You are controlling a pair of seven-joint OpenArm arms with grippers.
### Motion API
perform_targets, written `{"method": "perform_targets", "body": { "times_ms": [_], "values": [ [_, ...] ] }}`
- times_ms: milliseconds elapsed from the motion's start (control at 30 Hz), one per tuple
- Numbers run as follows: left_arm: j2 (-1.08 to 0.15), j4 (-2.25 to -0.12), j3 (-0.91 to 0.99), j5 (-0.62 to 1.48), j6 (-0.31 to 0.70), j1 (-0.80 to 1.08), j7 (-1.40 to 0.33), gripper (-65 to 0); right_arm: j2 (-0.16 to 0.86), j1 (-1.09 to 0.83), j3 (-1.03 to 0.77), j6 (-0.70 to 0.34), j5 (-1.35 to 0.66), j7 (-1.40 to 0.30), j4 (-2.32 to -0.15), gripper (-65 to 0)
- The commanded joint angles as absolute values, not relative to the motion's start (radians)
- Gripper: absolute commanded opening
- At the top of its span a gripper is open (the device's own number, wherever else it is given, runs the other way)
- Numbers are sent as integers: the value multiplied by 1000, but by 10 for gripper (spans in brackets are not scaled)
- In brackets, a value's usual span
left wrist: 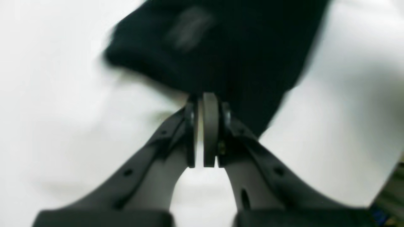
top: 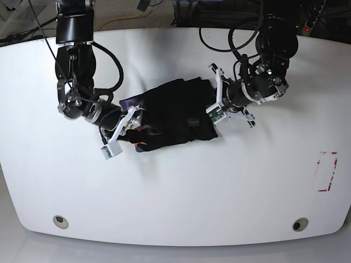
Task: Fold the T-shirt properly
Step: 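Fold the strip in half, bringing the right gripper's end over, then lift the folded bundle with both grippers and turn it upright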
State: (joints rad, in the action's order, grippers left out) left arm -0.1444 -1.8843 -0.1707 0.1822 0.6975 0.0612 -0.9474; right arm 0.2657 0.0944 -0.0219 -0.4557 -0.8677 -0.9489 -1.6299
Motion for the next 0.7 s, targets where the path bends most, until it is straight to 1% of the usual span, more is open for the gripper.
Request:
{"method": "perform_targets", "body": {
  "times_ms": [0, 100, 133, 200, 267, 367, 467, 600, 667],
  "values": [
    [-105, -1908, -193, 186, 698, 30, -928, -635, 277, 156, -65, -463, -880, -909, -1515, -308],
    [-65, -1905, -228, 124, 698, 25, -928, -635, 282, 216, -67, -463, -866, -863, -1388, -438],
    [-53, -1899, -240, 96, 698, 21, -928, -633, 282, 234, -65, -463, -842, -845, -1346, -461],
    [-36, -1883, -255, 68, 698, 15, -928, -633, 277, 257, -64, -463, -789, -820, -1302, -461],
    [-24, -1856, -262, 54, 698, 13, -928, -633, 251, 283, -64, -463, -710, -789, -1259, -449],
    [-24, -1797, -262, 56, 698, 8, -928, -633, 209, 314, -67, -463, -572, -727, -1196, -442],
    [-27, -1745, -260, 56, 698, 7, -928, -633, 197, 321, -67, -466, -466, -670, -1159, -442],
    [-31, -1676, -259, 54, 698, -13, -909, -633, 197, 315, -67, -533, -409, -627, -1127, -445],
    [-61, -1613, -255, 54, 698, -33, -874, -633, 202, 303, -68, -567, -395, -627, -1127, -447]
  ]
}}
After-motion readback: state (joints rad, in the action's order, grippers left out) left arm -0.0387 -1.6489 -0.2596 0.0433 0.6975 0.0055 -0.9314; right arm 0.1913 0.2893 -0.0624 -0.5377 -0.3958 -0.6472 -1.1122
